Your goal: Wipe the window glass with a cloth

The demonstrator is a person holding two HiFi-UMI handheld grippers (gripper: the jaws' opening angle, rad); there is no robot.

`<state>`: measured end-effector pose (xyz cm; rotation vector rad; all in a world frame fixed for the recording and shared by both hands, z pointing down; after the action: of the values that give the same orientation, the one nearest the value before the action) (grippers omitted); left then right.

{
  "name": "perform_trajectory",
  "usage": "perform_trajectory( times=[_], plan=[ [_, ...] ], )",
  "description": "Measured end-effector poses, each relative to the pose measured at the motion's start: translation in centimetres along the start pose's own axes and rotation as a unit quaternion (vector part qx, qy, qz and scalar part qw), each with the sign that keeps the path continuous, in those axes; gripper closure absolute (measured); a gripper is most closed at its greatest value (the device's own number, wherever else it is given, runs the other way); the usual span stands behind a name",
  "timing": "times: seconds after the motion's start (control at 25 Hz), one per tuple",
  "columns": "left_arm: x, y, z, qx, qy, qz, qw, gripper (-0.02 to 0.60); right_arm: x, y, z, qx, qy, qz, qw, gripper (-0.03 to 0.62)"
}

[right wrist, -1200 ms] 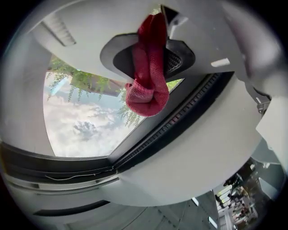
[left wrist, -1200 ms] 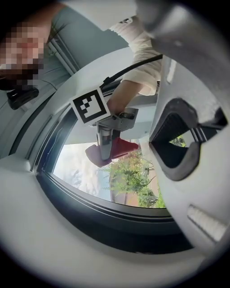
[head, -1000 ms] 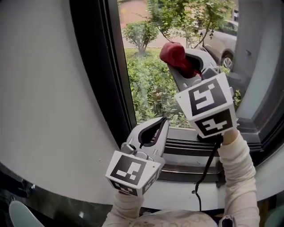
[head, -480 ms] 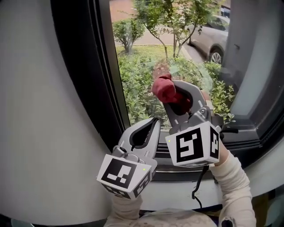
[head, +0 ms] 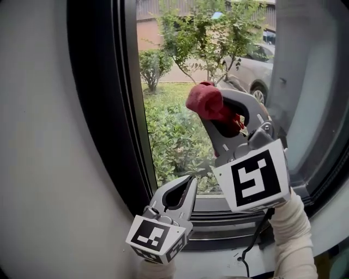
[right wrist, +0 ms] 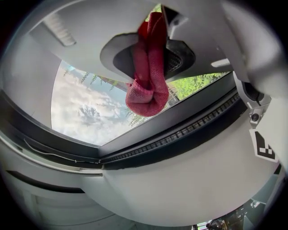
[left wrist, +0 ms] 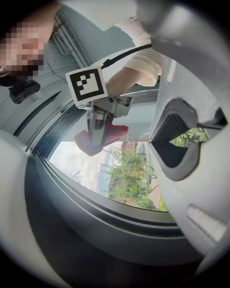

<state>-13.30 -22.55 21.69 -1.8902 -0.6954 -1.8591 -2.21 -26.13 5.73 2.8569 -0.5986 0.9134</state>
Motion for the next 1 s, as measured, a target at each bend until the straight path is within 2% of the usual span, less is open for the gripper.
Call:
perform_trajectory(
  times=[0.2,0.32,0.6,0.84,1.0],
  plan=[
    [0.3,0.4,0.2,-0.001,-0.002,0.01,0.9999,0.581,-1.6,-0.7,2.7,0.038,-0.003,0.019,0.999,0.468],
    [0.6,0.7,-0.3,-0.001,-0.002,0.013,0.9999,0.581,-2.1,-0.5,3.3,0.034,0.015,0.033,0.999,0.467],
    [2.5,2.2,-0.5,-0.002,-0.004,0.013,0.9999,0.581,-0.2,0.3,2.5,0.036,0.035,0.053,0.997,0.471],
    [0.7,0.1,0.7,-0.01,0.0,0.014,0.9999,0.581,-1.2,-1.2,2.7,0.048,0.043,0.06,0.996,0.474],
    [2.1,-0.1,1.3,-0.016,-0.002,0.01,0.9998,0.581,1.2,-1.3,0.3,0.044,0.043,0.044,0.997,0.476]
  ],
)
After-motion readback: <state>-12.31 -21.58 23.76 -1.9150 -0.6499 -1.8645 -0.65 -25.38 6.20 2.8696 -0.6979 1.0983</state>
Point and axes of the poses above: the fingertips, and each gripper's own axes: y forward along the fingers, z to its right, x out of its underside, the point moved 9 cm from there along -y, backward along the fingers, and after that the axes turned 13 degrees about -z, right-handed, at the moved point
